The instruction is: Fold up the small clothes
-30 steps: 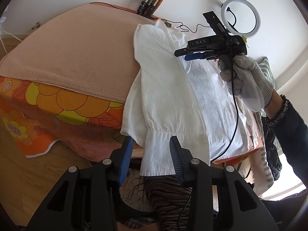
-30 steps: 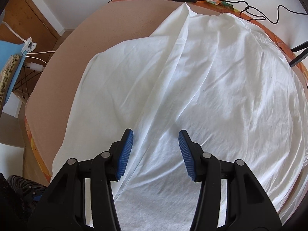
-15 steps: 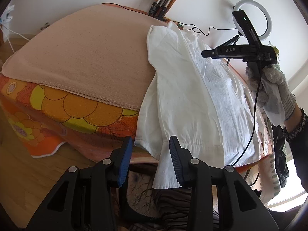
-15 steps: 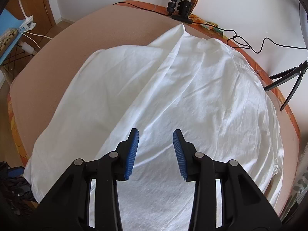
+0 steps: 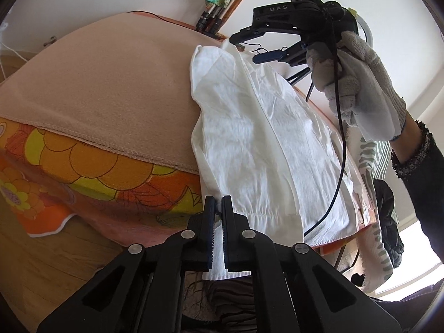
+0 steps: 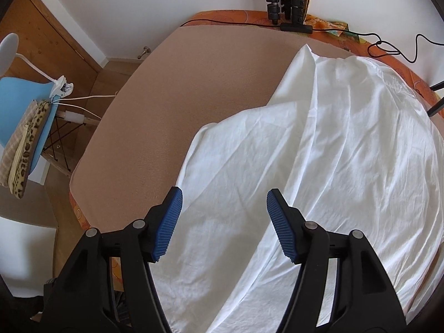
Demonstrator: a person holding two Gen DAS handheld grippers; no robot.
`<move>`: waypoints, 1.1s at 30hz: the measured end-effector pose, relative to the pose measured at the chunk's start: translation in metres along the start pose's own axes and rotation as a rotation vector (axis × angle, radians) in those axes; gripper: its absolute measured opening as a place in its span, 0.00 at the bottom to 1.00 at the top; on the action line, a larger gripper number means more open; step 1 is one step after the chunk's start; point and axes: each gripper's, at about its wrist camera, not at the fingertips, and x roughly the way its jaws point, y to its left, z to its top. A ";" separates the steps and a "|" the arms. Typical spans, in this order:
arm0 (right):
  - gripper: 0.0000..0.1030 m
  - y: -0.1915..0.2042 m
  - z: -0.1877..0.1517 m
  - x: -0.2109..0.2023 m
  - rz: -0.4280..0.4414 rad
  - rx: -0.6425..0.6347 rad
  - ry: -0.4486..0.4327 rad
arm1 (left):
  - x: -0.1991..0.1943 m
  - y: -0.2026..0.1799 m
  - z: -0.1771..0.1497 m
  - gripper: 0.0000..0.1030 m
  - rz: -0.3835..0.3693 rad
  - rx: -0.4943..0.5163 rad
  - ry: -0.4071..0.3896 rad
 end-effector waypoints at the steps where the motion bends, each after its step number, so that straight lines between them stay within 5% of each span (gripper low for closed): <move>1: 0.65 0.006 0.003 0.006 -0.009 0.001 0.013 | -0.001 0.000 0.000 0.03 -0.009 -0.003 -0.004; 12: 0.66 0.052 0.040 0.076 -0.154 -0.014 0.081 | -0.006 0.000 0.000 0.03 -0.058 -0.001 -0.018; 22: 0.65 0.050 0.059 0.101 -0.313 -0.022 0.078 | -0.006 -0.007 0.002 0.03 -0.080 0.011 -0.021; 24: 0.42 0.044 0.062 0.100 -0.320 -0.017 0.075 | -0.007 -0.010 0.002 0.03 -0.078 0.026 -0.025; 27: 0.23 0.033 0.061 0.095 -0.287 0.005 0.073 | -0.008 -0.017 0.001 0.03 -0.071 0.047 -0.029; 33: 0.10 0.012 0.057 0.069 -0.164 0.051 0.023 | -0.016 -0.030 0.003 0.03 -0.086 0.076 -0.037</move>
